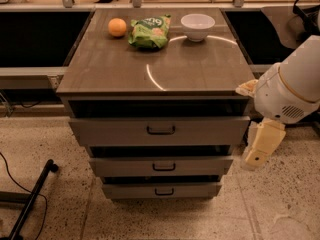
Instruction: Open top drawer
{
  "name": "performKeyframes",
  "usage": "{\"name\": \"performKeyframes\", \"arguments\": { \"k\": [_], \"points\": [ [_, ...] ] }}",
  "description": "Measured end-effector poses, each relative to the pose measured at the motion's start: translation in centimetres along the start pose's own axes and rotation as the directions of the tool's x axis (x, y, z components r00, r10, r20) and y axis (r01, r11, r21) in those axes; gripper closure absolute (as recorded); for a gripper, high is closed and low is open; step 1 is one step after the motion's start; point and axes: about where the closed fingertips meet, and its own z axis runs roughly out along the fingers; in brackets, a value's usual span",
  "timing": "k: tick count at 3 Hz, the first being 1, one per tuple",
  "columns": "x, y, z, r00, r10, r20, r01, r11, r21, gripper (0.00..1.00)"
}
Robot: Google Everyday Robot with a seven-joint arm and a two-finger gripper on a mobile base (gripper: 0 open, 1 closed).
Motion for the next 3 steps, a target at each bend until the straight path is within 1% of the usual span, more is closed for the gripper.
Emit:
{"name": "performKeyframes", "arguments": {
  "k": [1, 2, 3],
  "points": [
    [0.1, 0.0, 0.3, 1.0, -0.002, -0.001, 0.002, 1.0, -0.001, 0.0],
    [1.6, 0.1, 4.6, 0.999, -0.03, -0.023, 0.029, 0.9995, -0.011, 0.0],
    [3.1, 0.0, 9.8, 0.998, -0.066, -0.018, 0.066, 0.9976, -0.022, 0.0]
  ]
}}
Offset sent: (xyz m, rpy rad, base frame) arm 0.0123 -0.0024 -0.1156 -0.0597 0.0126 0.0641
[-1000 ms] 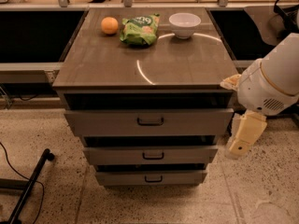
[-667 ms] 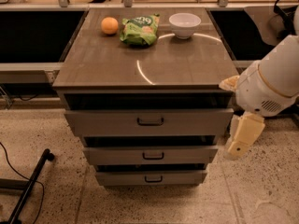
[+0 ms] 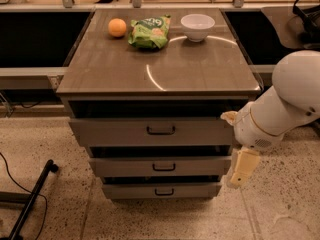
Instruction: Open top drawer
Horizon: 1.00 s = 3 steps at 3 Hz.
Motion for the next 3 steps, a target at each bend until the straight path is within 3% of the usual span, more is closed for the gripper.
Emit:
{"name": "performKeyframes", "arguments": {
  "k": [1, 3],
  "points": [
    [-0.1, -0.1, 0.1, 1.0, -0.006, 0.003, 0.006, 1.0, 0.001, 0.0],
    [-1.7, -3.2, 2.8, 0.995, -0.09, 0.038, 0.087, 0.9931, 0.08, 0.0]
  ]
}}
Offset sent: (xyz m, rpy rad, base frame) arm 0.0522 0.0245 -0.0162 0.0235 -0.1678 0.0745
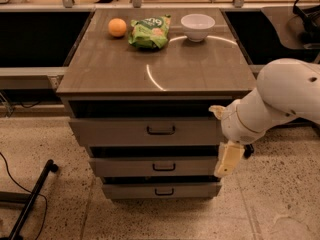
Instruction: Open top drawer
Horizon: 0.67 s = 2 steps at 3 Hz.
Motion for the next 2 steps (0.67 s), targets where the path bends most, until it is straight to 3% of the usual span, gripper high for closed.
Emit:
{"name": "performKeyframes", "arguments": {
  "k": [1, 2],
  "points": [
    [-0.81, -1.9, 3.49, 0.999, -0.034, -0.002, 0.034, 0.9994, 0.005, 0.0],
    [-0.87, -1.98, 3.67, 0.999, -0.036, -0.004, 0.036, 0.9994, 0.004, 0.0]
  ]
}}
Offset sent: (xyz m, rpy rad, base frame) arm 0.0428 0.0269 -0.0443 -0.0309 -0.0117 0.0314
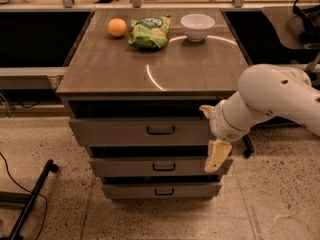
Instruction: Open top drawer
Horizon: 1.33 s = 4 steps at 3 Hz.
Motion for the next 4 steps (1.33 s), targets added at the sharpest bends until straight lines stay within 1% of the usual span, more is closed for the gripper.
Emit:
{"name": "performKeyframes", "arguments": {
  "k": [1, 2, 3, 4],
  "points": [
    [0.4, -0.1, 0.6, 1.0, -0.006, -0.03, 0.006, 1.0, 0.004, 0.0],
    [1.4, -0.6, 1.5, 0.996, -0.017, -0.086, 0.021, 0.9988, 0.045, 0.0],
    [2.4, -1.5, 2.5, 0.988, -0.028, -0.149, 0.042, 0.9953, 0.087, 0.0],
    [3.4, -2.7, 3.8, 0.98, -0.025, -0.196, 0.046, 0.9936, 0.103, 0.0]
  ]
}}
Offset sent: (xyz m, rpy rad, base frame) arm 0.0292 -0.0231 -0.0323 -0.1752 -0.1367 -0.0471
